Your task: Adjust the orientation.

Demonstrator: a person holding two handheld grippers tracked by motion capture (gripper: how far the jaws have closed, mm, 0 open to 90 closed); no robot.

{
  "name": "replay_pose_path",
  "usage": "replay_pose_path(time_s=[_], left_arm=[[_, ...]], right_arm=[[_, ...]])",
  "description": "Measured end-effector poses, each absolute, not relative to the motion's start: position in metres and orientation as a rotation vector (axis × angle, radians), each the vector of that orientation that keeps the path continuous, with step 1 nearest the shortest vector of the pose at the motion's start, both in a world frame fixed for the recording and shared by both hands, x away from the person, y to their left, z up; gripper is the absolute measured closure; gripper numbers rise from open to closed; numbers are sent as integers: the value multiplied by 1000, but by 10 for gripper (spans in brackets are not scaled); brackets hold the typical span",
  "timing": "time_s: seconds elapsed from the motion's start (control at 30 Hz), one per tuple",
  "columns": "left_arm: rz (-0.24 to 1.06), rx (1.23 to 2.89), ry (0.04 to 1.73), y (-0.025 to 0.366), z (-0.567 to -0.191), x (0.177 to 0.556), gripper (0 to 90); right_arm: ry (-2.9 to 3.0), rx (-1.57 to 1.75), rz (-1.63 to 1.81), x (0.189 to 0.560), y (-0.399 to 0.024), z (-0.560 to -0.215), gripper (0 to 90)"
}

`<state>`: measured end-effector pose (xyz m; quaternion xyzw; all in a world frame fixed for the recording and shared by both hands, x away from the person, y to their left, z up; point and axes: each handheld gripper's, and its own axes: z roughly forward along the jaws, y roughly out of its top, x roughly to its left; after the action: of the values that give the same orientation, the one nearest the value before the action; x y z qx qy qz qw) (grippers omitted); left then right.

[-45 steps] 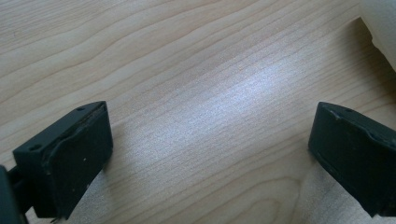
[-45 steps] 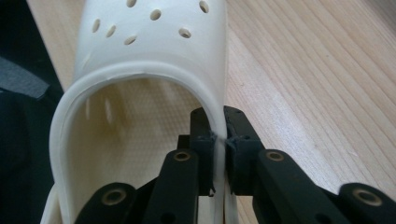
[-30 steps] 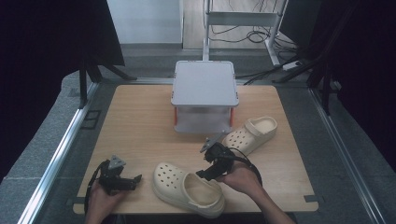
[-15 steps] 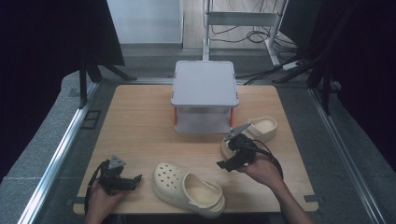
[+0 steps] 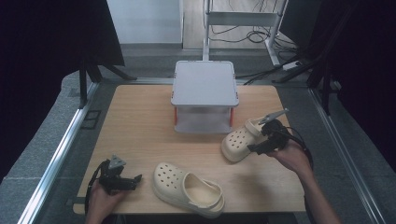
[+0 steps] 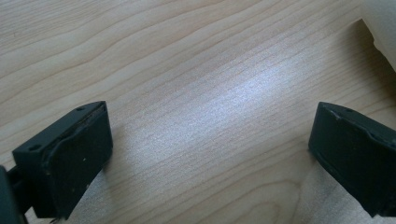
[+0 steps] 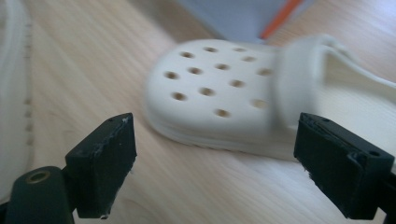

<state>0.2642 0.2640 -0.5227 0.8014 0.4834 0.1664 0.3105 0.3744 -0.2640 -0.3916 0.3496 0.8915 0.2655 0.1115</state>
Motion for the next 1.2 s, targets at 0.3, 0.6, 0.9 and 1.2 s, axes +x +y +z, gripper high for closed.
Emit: replay_pose_path(time_s=[0.3, 0.6, 0.9, 1.2], left_arm=[[439, 2116, 1276, 264, -523, 264, 0], [439, 2116, 1276, 264, -523, 264, 0], [439, 2116, 1276, 264, -523, 264, 0], [439, 2116, 1276, 264, -523, 264, 0]], right_arm=[[2612, 1067, 730, 397, -286, -406, 129], [2683, 1000, 728, 420, -281, -427, 126], [2722, 939, 724, 420, -274, -429, 158], [2720, 875, 638, 410, -267, -422, 372]])
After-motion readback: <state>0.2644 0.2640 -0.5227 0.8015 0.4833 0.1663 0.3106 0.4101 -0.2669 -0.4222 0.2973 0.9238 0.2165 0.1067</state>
